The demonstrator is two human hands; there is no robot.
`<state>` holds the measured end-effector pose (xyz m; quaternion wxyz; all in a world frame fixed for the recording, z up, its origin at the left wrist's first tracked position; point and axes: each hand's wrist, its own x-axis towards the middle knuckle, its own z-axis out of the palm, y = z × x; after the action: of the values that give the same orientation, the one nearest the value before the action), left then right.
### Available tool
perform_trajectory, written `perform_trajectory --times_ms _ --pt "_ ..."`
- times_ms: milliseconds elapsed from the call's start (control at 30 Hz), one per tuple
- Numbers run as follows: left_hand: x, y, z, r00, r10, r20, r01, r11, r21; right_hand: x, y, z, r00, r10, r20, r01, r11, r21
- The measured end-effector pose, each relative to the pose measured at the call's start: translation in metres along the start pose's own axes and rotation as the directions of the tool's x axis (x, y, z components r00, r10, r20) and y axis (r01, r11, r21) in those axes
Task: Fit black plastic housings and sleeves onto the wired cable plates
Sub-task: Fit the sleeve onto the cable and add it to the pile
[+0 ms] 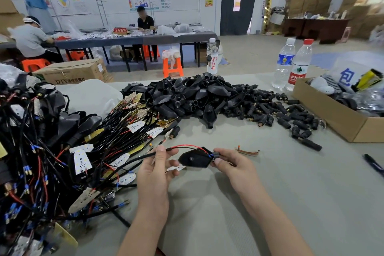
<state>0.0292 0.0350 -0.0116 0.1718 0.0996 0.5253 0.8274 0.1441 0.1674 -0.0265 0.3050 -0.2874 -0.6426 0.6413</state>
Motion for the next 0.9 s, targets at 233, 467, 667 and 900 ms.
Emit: perform_trajectory --times_ms 233,467,667,900 --pt "-0.001 0.001 0.0 0.997 -0.061 0.051 0.064 0.995 -0.075 0.0 0.003 -0.003 0.999 0.043 -0.013 -0.042 0.995 0.092" --pt "-0.001 0.001 0.0 0.992 -0.085 0.098 0.095 0.99 -0.103 0.001 0.006 -0.004 0.997 0.081 0.003 -0.081 0.985 0.151" --pt "0.0 0.001 -0.001 0.99 -0.113 0.08 0.122 0.986 -0.113 0.002 0.008 -0.004 0.995 0.092 0.037 -0.098 0.977 0.189" --pt "0.001 -0.01 -0.002 0.997 0.072 0.037 -0.077 0.981 0.176 0.003 0.008 -0.003 0.994 0.092 0.057 -0.105 0.944 0.313"
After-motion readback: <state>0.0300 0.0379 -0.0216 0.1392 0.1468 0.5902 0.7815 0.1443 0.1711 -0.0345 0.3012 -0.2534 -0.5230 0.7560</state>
